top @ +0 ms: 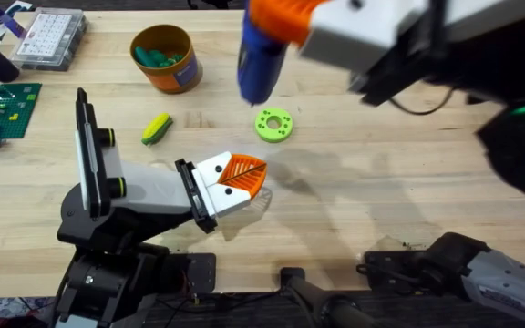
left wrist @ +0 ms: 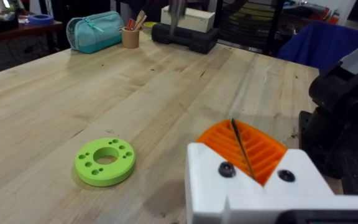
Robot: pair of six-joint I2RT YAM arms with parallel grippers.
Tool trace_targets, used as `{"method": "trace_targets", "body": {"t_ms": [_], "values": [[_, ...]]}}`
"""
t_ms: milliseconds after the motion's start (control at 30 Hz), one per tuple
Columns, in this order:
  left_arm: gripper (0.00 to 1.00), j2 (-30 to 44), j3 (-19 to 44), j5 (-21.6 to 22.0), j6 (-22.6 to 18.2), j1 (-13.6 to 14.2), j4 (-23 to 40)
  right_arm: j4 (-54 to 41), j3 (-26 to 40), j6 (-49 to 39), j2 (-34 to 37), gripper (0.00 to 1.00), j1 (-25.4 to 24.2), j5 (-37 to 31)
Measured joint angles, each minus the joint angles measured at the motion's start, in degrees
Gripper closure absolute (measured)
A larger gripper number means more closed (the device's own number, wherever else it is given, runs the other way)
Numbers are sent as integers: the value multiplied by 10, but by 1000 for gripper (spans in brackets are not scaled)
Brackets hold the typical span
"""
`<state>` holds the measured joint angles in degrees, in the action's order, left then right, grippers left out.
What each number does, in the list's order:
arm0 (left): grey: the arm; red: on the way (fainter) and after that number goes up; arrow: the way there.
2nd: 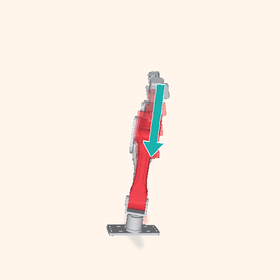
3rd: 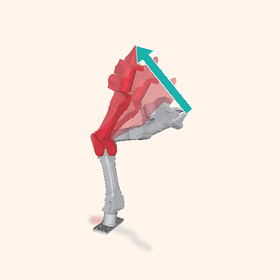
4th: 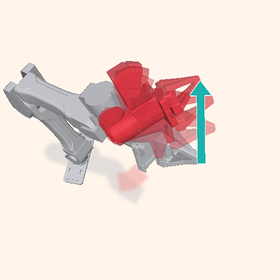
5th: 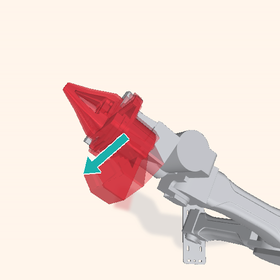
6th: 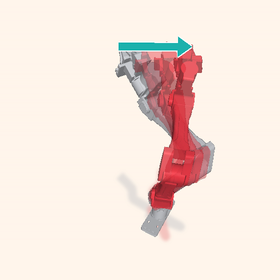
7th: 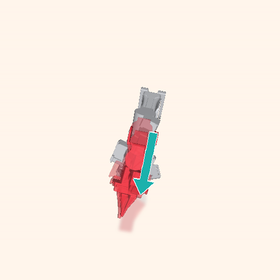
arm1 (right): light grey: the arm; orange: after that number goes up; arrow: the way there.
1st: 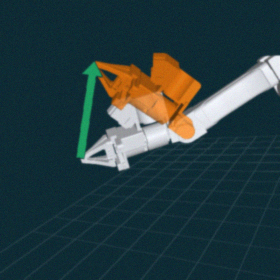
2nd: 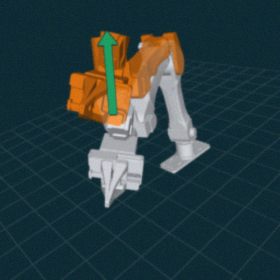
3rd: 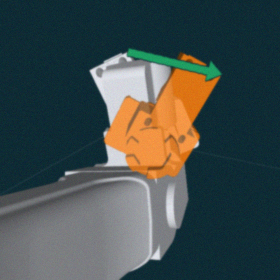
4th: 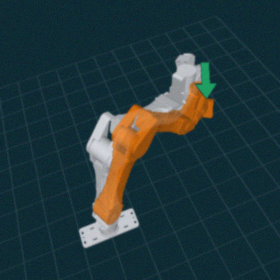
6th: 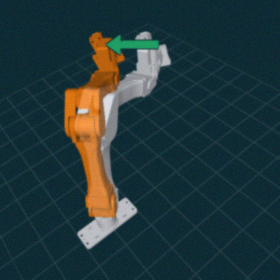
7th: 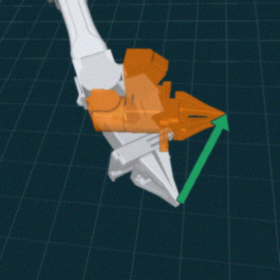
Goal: Pick up the gripper from the table and insert it into the empty holder that is missing its gripper. Then pick up a screw, insert it into the mounting hole, and use the screwdriver to tighten it. Finally, clean up the table by picking up the vegetable and placing it into the bucket.
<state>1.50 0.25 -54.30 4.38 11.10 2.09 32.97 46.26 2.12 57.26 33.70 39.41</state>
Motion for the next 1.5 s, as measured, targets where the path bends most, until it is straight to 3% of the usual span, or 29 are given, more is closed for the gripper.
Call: {"method": "trace_targets", "body": {"t_ms": [400, 833, 1200, 1500], "values": [[984, 0, 0, 1, 0, 0, 15, 3, -11, 8, 28, 952, 14, 3], [983, 0, 0, 1, 0, 0, 16, 8, -8, 101, 24, 954, 4, 12], [983, 0, 0, 1, 0, 0, 16, -43, 123, 125, 107, 954, 11, 135], [982, 0, 0, 1, 0, 0, 16, -47, 151, 120, 153, 954, 46, 224]]}}
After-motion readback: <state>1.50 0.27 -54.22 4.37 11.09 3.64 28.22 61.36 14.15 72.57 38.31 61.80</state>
